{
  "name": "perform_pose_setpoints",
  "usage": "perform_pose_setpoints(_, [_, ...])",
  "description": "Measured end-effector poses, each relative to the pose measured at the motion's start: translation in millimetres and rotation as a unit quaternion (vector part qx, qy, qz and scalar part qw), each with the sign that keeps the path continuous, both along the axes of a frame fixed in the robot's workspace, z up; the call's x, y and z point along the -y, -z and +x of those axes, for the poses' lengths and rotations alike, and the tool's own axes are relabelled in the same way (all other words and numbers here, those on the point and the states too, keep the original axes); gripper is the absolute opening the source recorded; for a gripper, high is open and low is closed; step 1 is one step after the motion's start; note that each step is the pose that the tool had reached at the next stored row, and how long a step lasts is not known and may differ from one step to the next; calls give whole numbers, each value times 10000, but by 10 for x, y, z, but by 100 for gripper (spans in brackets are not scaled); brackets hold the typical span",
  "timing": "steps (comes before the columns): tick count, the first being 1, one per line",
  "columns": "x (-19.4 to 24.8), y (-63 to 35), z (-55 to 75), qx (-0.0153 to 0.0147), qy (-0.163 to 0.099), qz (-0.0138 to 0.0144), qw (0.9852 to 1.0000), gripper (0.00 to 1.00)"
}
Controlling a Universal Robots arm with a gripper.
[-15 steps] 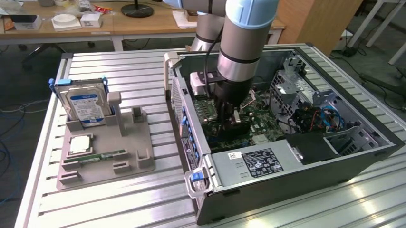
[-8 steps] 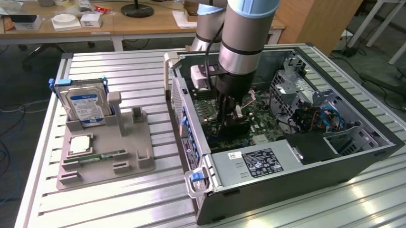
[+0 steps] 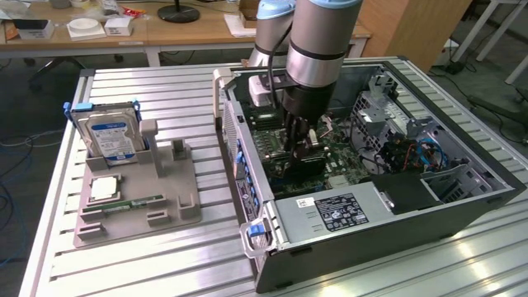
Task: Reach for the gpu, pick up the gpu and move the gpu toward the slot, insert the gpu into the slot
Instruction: 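Insert the gpu into the slot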
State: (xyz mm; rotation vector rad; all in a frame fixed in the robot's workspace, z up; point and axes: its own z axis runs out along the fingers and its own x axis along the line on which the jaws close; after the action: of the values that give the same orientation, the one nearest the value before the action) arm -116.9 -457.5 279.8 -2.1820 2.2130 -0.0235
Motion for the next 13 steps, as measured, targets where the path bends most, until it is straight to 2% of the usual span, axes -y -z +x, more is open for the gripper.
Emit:
perform_pose_setpoints(1, [0, 0, 0, 0, 0, 0, 10000, 34])
perform_pose_setpoints(3, [0, 0, 0, 0, 0, 0, 10000, 22])
perform_pose_setpoints(4, [0, -1, 0, 0, 0, 0, 10000, 22])
perform_pose_setpoints(6, [0, -1, 0, 0, 0, -1, 10000, 10])
perform_pose_setpoints(13, [0, 0, 0, 0, 0, 0, 10000, 10])
